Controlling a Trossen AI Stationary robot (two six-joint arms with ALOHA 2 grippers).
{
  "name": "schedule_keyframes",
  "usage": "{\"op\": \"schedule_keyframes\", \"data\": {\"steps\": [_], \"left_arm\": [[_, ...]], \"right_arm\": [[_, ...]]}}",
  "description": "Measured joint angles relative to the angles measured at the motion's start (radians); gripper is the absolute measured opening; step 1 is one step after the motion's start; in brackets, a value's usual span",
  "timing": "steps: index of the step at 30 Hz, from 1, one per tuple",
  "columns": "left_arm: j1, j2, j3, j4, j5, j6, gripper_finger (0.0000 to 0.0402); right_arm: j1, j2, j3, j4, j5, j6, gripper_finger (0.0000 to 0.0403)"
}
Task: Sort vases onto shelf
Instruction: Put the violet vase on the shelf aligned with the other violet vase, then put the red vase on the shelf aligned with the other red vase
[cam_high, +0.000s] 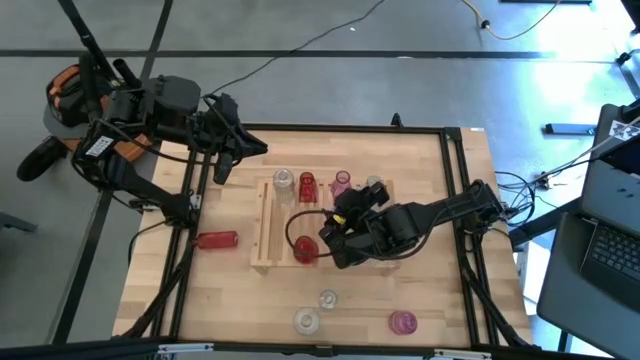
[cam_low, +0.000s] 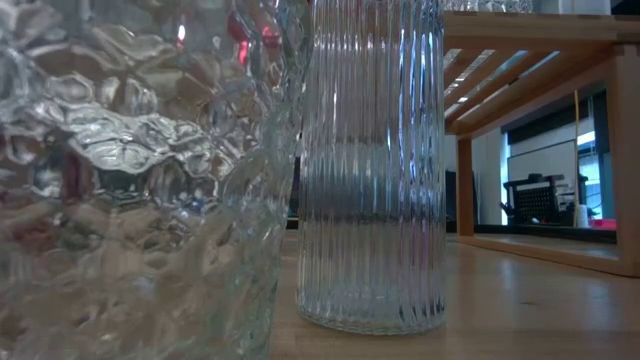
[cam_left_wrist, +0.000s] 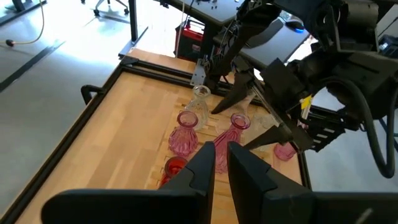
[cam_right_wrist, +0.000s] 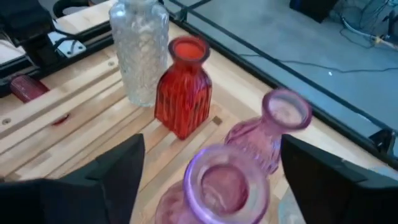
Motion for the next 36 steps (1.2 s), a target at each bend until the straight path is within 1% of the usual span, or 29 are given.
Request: {"op": "schedule_keyframes", "data": {"steps": [5, 8, 11, 12, 13, 15, 17, 18, 20, 22, 23, 24, 25, 28, 30, 31, 33, 36], "left_arm": [[0.000, 0.000, 0.000, 0.000, 0.000, 0.000, 0.0034], [0.000, 0.000, 0.000, 0.000, 0.002, 0.000, 0.0034], [0.000, 0.000, 0.000, -0.022, 0.043, -0.016, 0.0034], [0.000, -0.002, 0.000, -0.059, 0.065, -0.033, 0.0034], [0.000, -0.005, 0.000, -0.110, 0.093, -0.050, 0.0034], [-0.008, -0.014, 0.000, -0.255, 0.128, -0.086, 0.0034], [-0.031, -0.020, -0.004, -0.404, 0.101, -0.130, 0.0034], [-0.049, -0.027, -0.031, -0.371, 0.083, -0.152, 0.0034], [-0.094, -0.103, -0.125, -0.319, 0.086, -0.238, 0.0034], [-0.127, -0.149, -0.208, -0.321, 0.085, -0.350, 0.0034], [-0.139, -0.189, -0.255, -0.356, 0.053, -0.414, 0.0034], [-0.154, -0.239, -0.315, -0.384, -0.012, -0.487, 0.0034], [-0.178, -0.277, -0.389, -0.372, -0.067, -0.570, 0.0034], [-0.280, -0.416, -0.588, -0.193, -0.184, -0.853, 0.0034], [-0.349, -0.493, -0.707, -0.147, -0.234, -0.997, 0.0034], [-0.380, -0.532, -0.754, -0.122, -0.248, -1.062, 0.0034], [-0.435, -0.588, -0.843, -0.127, -0.249, -1.165, 0.0034], [-0.498, -0.607, -0.949, -0.128, -0.232, -1.259, 0.0034]], "right_arm": [[-0.018, 0.000, 0.044, 0.000, -0.014, -0.048, 0.0352], [-0.025, 0.000, 0.089, -0.001, 0.003, -0.082, 0.0353], [-0.024, 0.000, 0.172, -0.009, 0.034, -0.158, 0.0348], [-0.022, -0.003, 0.193, 0.001, 0.055, -0.190, 0.0346], [-0.022, -0.027, 0.181, 0.038, 0.074, -0.233, 0.0343], [-0.022, -0.074, 0.155, 0.091, 0.079, -0.302, 0.0338], [-0.022, -0.107, 0.161, 0.099, 0.071, -0.363, 0.0333], [-0.022, -0.120, 0.163, 0.099, 0.070, -0.394, 0.0331], [-0.022, -0.149, 0.163, 0.100, 0.067, -0.446, 0.0327], [-0.022, -0.174, 0.164, 0.093, 0.067, -0.489, 0.0324], [-0.022, -0.183, 0.164, 0.084, 0.068, -0.507, 0.0322], [-0.022, -0.192, 0.164, 0.078, 0.070, -0.517, 0.0321], [-0.022, -0.199, 0.164, 0.074, 0.079, -0.531, 0.0320], [-0.022, -0.213, 0.164, 0.059, 0.123, -0.564, 0.0319], [-0.022, -0.218, 0.164, 0.042, 0.134, -0.594, 0.0319], [-0.023, -0.219, 0.164, 0.028, 0.134, -0.611, 0.0319], [-0.025, -0.220, 0.163, 0.011, 0.135, -0.639, 0.0319], [-0.036, -0.221, 0.163, -0.028, 0.134, -0.681, 0.0319]]}}
